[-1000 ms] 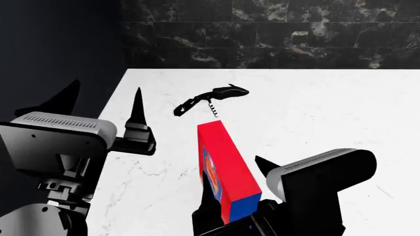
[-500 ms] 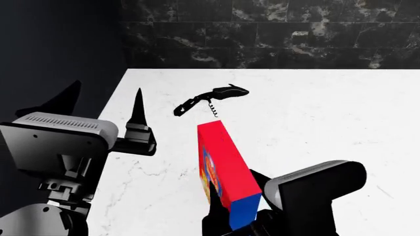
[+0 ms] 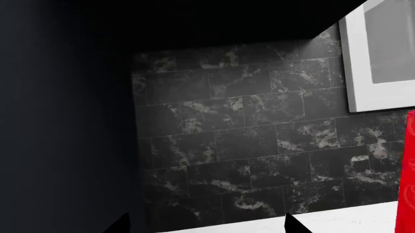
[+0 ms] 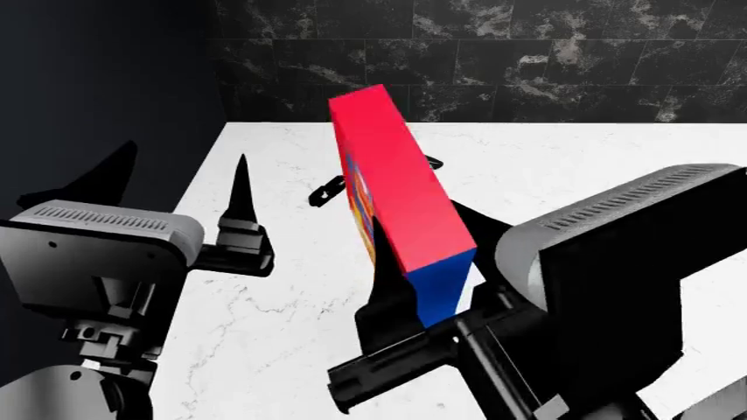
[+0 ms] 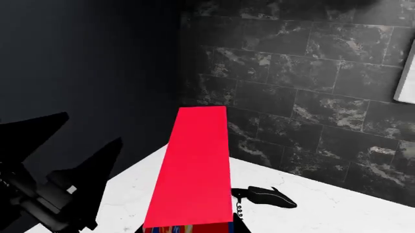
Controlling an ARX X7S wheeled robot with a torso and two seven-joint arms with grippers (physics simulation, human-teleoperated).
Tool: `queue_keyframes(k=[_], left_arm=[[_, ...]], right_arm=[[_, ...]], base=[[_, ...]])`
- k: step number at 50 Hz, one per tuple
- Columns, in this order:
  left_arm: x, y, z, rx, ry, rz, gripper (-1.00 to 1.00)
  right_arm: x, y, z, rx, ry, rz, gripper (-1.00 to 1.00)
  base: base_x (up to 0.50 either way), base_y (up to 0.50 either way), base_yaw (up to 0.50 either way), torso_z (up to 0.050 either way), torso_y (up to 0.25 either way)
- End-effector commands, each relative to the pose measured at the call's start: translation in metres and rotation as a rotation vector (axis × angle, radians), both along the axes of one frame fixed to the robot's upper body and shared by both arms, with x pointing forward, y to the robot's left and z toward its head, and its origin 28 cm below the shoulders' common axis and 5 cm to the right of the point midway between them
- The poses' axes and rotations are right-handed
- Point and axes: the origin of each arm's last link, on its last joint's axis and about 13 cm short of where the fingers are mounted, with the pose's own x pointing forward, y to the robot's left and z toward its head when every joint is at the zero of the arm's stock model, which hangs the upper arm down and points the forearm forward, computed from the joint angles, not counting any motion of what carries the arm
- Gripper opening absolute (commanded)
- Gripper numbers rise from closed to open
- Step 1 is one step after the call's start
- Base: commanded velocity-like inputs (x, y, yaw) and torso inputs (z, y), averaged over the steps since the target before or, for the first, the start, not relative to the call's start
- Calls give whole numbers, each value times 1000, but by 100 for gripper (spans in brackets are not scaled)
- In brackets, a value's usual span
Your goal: Pick the cereal and boxed food from the counter and place them in the cabinets closest to them.
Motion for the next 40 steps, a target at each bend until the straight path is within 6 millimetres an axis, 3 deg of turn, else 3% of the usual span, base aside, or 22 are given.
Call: queue_keyframes(k=[1,4,10,22,33,40], left_arm=[[-1,1,0,-5,-9,5,100],[-2,1,0,-7,-9,5,100],[-1,0,0,-6,-10,4,100],[0,0,1,-3,-11,2,100],[1,0,-1,-4,-8,4,100],[2,-1,-1,-4,-6,4,100]], right_arm=[[1,-3,45,-35,-254,-65,-100],[3,-3,55,-54,-353,-66,-100],[-12,-4,76,-82,-473,37,-100],[-21,1,92,-86,-643,109,-100],[-4,-2,126,-11,-896,20,-100],[8,-3,141,-16,-966,19,-100]], base=[[0,0,0,0,0],[0,0,0,0,0],[0,0,0,0,0],[0,0,0,0,0],[0,0,0,0,0],[0,0,0,0,0]])
